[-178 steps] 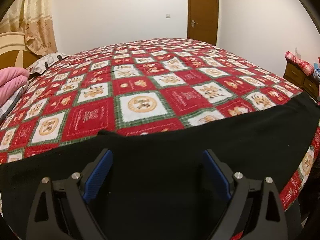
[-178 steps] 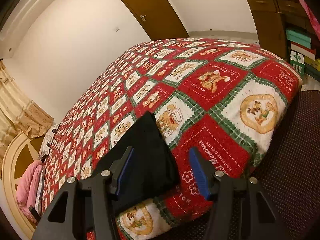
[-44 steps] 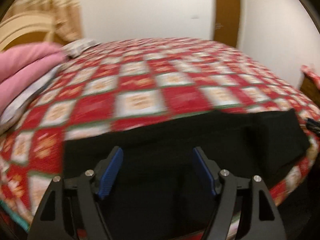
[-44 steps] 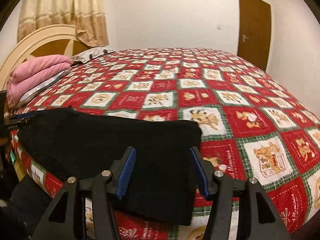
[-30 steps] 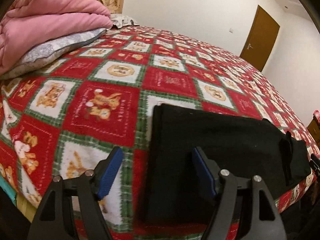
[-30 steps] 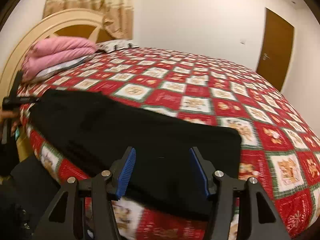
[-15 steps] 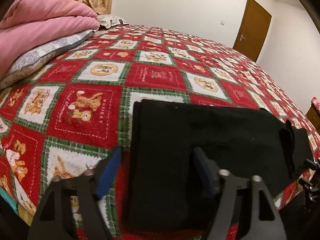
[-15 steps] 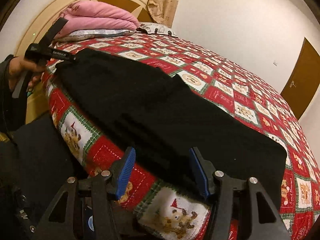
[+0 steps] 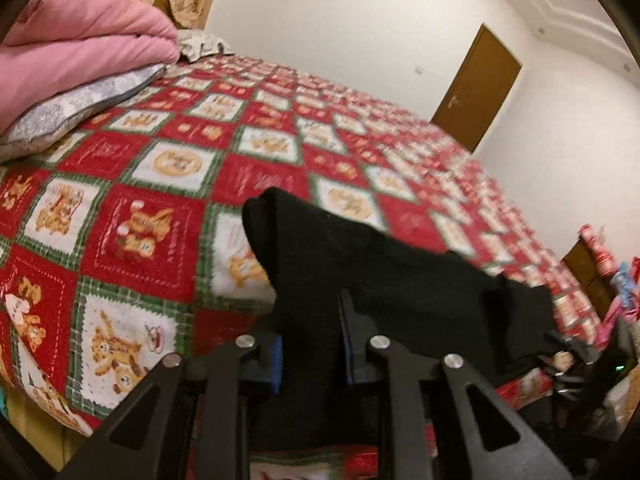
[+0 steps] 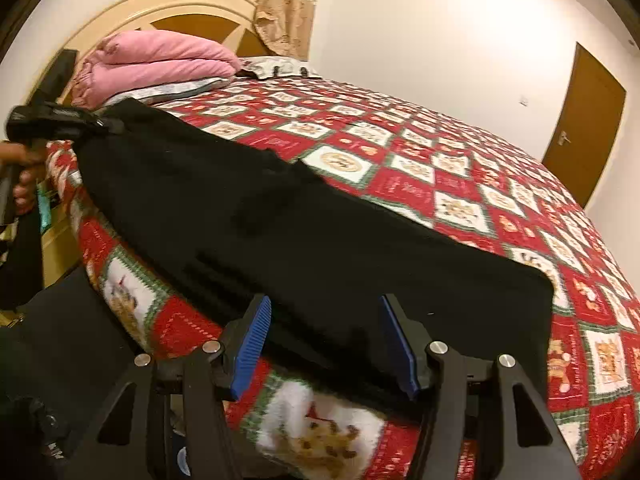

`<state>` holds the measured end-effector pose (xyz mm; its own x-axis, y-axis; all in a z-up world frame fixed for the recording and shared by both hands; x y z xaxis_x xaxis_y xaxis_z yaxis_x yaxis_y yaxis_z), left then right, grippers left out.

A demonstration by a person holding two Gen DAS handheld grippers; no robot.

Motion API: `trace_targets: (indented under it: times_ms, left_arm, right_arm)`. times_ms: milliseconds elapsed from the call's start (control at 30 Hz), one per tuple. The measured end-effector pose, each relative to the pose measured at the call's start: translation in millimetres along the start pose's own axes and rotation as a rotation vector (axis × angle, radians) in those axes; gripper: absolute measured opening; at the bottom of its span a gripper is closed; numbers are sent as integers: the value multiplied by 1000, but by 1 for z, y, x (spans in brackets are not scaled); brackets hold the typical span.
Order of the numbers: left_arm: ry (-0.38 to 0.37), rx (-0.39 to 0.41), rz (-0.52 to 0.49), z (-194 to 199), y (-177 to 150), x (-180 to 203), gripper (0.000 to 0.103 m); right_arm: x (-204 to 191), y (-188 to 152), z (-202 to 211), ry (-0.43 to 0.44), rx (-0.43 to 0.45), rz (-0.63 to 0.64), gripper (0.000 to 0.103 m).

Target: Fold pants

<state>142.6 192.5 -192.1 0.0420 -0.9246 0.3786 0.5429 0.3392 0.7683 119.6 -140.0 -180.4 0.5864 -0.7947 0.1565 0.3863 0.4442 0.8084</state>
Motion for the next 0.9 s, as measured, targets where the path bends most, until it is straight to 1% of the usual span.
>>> trace_targets:
  times_ms: [133,233,333,433,533,633,667,767,900]
  left_arm:
    - [-100,38,4,16,17,37,22]
    - [-189,64,-13,26,34,77,22]
    - [-275,87,-62,33,52,130,22]
    - [-346,85,-107,33,61,175,22]
    - [-400,62,-182,26,62,230,22]
    - [-399,29,-246,10,54,268,22]
    - [-404,1,-275,0,46,285,22]
    - [-407,-65,-340,-26,23,319,22]
    - [-392,-131,-410,-64,-13,351,22]
  right_arm:
    - [26,6,5,-46,-9,-43,57]
    - [54,8,11,-95,-36,-81,58]
    - [91,0,14,-137,-95,-154,58]
    - [133,-8,25,-189,-87,-264,58]
    - [161,-16,34,-227,-79,-351,58]
    - [178,-20,39,-243,-72,-411,58]
    - [182,-20,39,-248,-62,-421,58]
    - [188,-23,39,-244,-59,-436,58]
    - [194,-29,36,-214,-59,-494,58]
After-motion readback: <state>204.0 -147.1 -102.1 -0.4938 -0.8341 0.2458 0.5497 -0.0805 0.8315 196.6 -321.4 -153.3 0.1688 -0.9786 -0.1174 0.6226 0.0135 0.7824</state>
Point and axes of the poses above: each gripper's, at about its wrist camera, not at the fingertips, and z roughly against the way its jaws point, x to its right, y to its top, the point moved 9 cm from there along -z, roughly the way its jaws point, and after that the axes turned 8 degrees about x, right-handed, at the moved point
